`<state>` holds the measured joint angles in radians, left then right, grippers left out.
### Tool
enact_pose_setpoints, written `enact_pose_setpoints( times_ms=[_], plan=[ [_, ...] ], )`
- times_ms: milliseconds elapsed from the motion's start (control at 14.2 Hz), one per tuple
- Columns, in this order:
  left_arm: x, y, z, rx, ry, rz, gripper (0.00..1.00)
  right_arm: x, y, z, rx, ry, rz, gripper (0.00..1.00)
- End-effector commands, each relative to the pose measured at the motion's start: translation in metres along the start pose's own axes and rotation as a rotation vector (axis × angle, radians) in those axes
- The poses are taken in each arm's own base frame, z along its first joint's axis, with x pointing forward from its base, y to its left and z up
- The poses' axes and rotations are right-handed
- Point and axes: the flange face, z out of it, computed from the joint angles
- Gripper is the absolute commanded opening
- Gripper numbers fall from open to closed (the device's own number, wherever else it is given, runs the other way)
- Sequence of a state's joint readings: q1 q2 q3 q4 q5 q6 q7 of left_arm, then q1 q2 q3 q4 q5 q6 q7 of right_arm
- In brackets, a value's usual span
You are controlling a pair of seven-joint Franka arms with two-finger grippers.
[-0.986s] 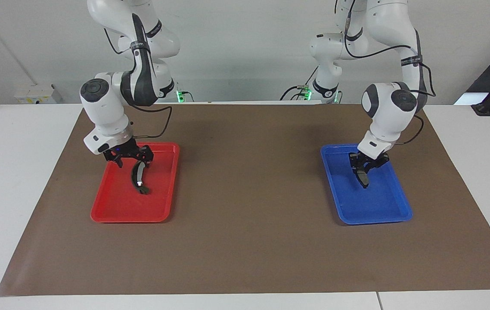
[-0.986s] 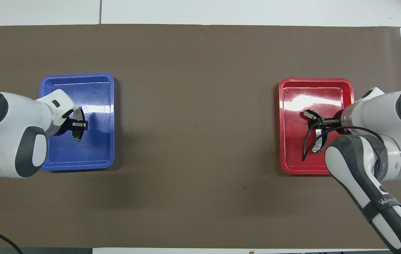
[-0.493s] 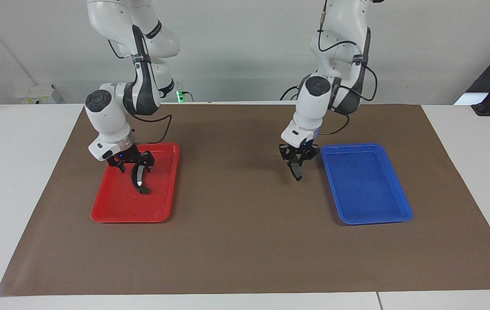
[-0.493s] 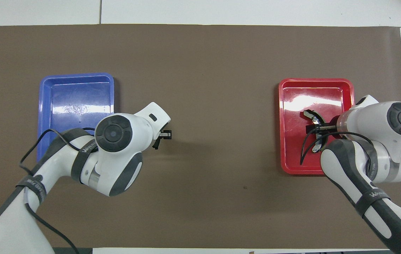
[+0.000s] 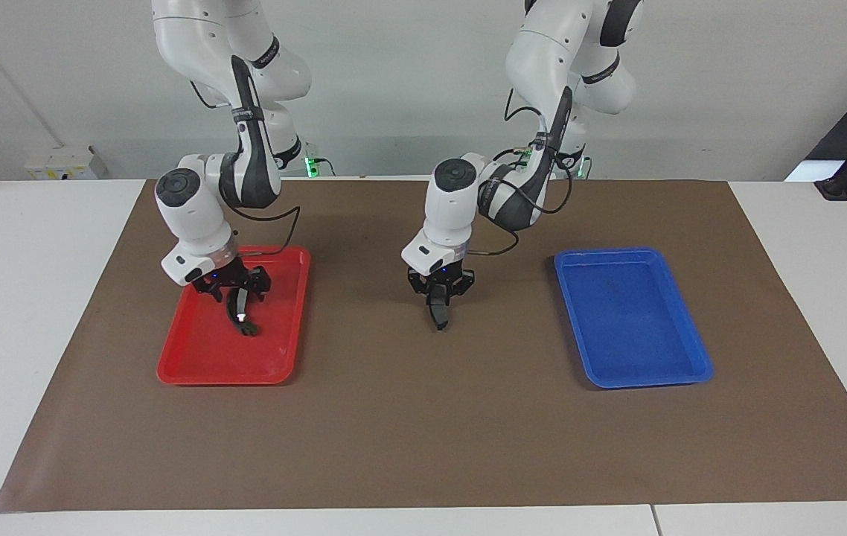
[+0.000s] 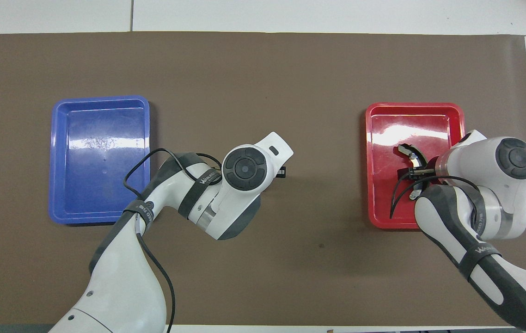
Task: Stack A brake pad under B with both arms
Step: 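Place the pad with the left gripper while the right gripper grasps the shoe, then withdraw the left gripper while the right gripper lifts the curved shoe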
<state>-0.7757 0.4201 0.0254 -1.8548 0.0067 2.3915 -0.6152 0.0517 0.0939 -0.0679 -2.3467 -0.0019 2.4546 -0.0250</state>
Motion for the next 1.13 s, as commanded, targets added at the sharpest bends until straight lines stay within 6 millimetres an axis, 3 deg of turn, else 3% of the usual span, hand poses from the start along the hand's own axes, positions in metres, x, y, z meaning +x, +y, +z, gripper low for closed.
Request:
enact_pose_setpoints(
  times_ms=[0,70,282,423,493,704,845,1056],
  plan=[
    [0.005,0.004,0.002,-0.011,0.018,-0.011,0.90,-0.004,0.008,0.000,0.017,-0.001,-0.036,0.78],
    [0.005,0.004,0.001,-0.008,0.014,-0.010,1.00,-0.004,0.012,0.000,0.016,-0.002,-0.031,0.73],
    [0.009,-0.021,-0.029,0.006,-0.002,-0.044,1.00,-0.008,0.012,0.003,0.017,-0.007,-0.025,0.58],
    [0.013,-0.073,-0.064,0.033,-0.038,-0.100,1.00,-0.008,0.011,0.003,0.017,-0.010,-0.015,0.15],
    [0.014,-0.111,-0.083,0.046,-0.059,-0.122,1.00,-0.008,0.011,0.003,0.017,-0.012,0.023,0.02],
    [0.028,-0.219,-0.121,0.071,-0.126,-0.108,1.00,0.005,0.007,-0.012,0.018,-0.017,0.063,0.00],
    [0.031,-0.280,-0.149,0.068,-0.148,-0.089,1.00,0.023,0.002,-0.045,0.020,-0.044,0.112,0.00],
    [0.043,-0.375,-0.198,0.062,-0.117,-0.158,1.00,0.042,-0.030,-0.084,0.019,-0.079,0.091,0.00]
  ],
)
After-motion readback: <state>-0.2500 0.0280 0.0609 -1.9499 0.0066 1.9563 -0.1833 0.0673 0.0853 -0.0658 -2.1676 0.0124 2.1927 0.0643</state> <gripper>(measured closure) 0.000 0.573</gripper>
